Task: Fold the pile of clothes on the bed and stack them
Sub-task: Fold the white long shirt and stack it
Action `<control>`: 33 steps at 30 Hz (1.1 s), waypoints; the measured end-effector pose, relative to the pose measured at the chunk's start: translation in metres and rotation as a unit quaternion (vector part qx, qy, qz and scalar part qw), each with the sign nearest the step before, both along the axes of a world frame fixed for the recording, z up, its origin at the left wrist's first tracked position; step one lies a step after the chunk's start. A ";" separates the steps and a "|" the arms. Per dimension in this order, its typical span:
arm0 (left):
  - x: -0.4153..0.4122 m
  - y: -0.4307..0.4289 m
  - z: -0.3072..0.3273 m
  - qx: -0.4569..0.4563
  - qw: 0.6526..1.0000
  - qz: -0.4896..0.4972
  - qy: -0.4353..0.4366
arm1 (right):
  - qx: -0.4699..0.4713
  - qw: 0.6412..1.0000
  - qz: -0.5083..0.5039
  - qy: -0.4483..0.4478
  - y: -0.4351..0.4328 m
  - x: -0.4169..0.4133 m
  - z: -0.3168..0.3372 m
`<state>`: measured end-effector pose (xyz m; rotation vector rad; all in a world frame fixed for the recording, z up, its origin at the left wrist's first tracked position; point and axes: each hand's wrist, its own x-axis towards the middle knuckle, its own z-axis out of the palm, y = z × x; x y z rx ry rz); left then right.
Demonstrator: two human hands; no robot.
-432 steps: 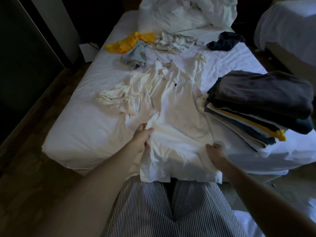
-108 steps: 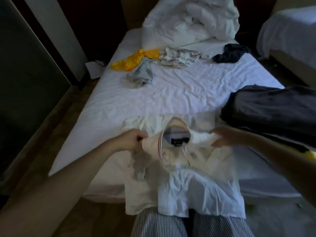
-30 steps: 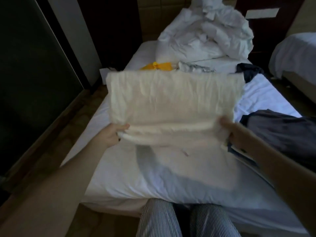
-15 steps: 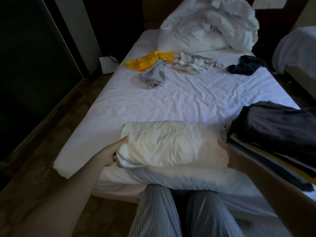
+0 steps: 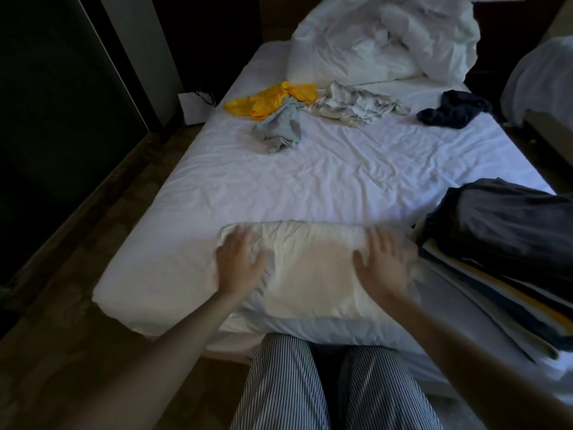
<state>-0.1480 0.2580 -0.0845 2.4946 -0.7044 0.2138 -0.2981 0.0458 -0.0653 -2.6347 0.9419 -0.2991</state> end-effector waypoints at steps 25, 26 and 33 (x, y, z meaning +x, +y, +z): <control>0.080 -0.070 -0.075 0.180 0.971 0.050 0.149 | 0.065 0.985 -0.119 0.106 -0.082 0.056 -0.116; 0.080 -0.070 -0.075 0.182 0.972 0.051 0.139 | 0.031 0.985 -0.142 0.089 -0.075 0.056 -0.112; 0.083 -0.119 -0.042 0.147 0.974 -0.126 0.122 | -0.075 0.951 0.246 -0.170 0.038 0.034 -0.065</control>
